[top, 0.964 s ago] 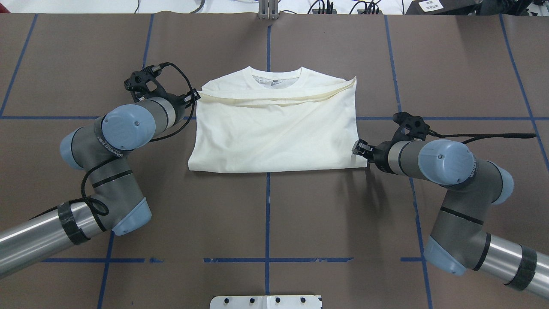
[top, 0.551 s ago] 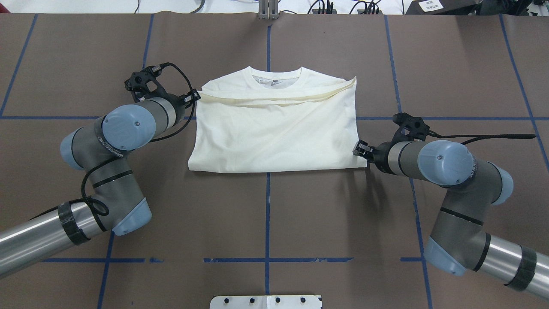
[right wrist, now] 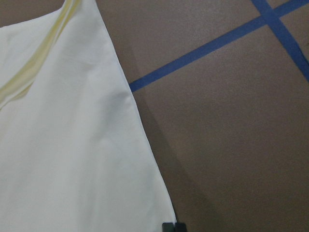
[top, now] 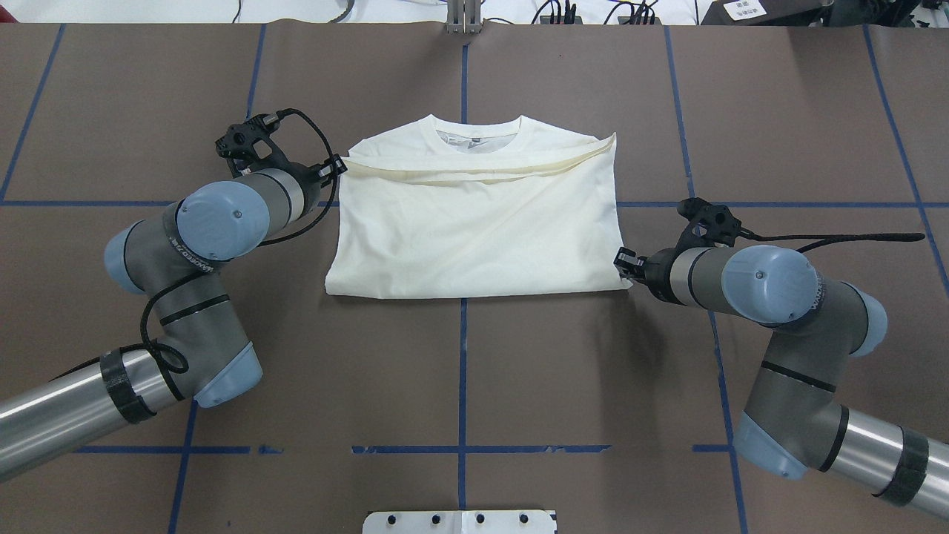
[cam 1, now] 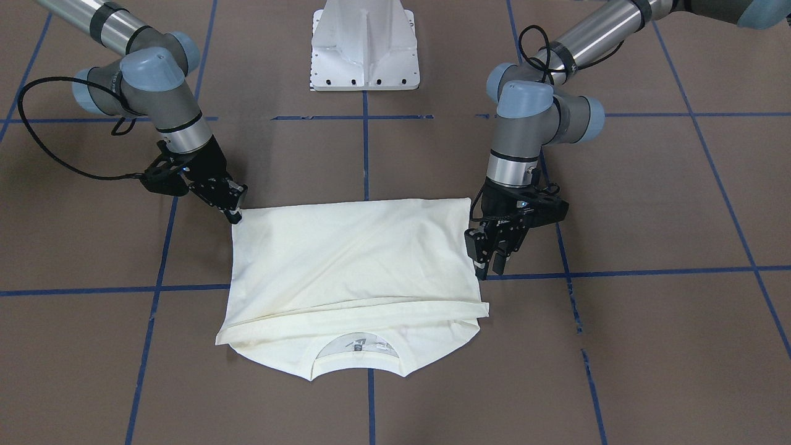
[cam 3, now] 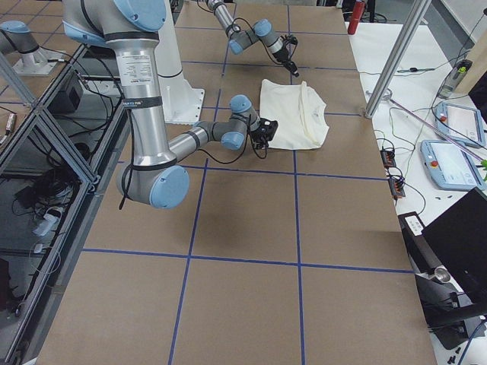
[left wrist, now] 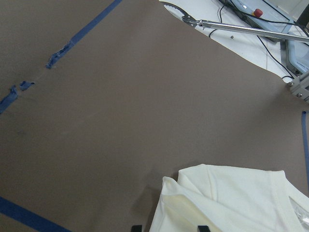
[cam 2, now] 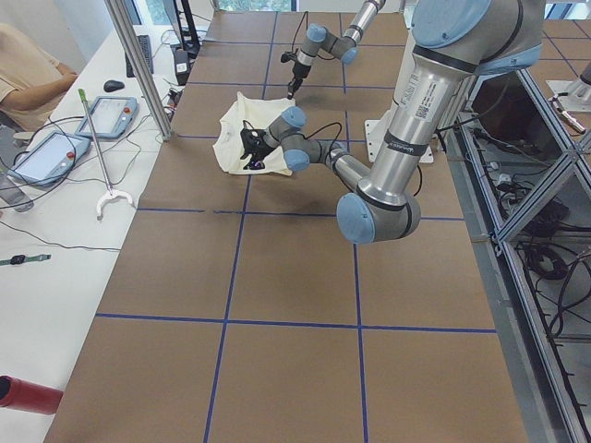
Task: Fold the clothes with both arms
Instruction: 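Drag and rotate the shirt toward the robot with the right gripper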
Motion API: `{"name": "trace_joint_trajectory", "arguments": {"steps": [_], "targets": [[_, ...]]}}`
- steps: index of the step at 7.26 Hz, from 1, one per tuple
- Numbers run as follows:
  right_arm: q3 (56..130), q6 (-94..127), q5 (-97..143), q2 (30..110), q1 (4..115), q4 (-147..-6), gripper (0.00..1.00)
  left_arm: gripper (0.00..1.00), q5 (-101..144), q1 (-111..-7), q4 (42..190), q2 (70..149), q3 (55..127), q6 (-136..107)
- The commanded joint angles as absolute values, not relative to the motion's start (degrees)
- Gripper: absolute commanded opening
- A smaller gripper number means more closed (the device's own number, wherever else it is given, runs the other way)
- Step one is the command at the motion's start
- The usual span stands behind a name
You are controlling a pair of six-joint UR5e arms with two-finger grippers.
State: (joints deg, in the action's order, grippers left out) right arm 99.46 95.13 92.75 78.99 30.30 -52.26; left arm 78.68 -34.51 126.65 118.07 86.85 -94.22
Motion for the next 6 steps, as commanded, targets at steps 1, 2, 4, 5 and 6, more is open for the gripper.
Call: {"name": "trace_joint_trajectory", "arguments": {"steps": [1, 2, 4, 5, 6], "targets": [[107.0, 94.8, 93.4, 84.5, 27.4, -51.9, 0.00, 0.48, 78.8, -34.5, 126.7, 118.1, 87.3, -94.2], [115.6, 94.8, 93.6, 90.9, 22.0, -51.9, 0.00, 0.48, 79.1, -34.5, 126.7, 118.2, 88.0, -94.2], [123.6, 95.5, 94.7, 96.6, 10.4, -51.9, 0.00, 0.48, 79.5, -33.8, 126.6, 118.2, 90.1, -94.3], [125.9, 96.1, 95.7, 97.9, 6.3, -51.9, 0.00, 0.48, 79.5, -33.0, 126.6, 118.1, 91.4, -95.5], [129.7, 96.2, 99.8, 100.5, 4.0, -51.9, 0.00, 0.48, 80.4, -32.2, 126.6, 118.1, 92.1, -97.0]]}}
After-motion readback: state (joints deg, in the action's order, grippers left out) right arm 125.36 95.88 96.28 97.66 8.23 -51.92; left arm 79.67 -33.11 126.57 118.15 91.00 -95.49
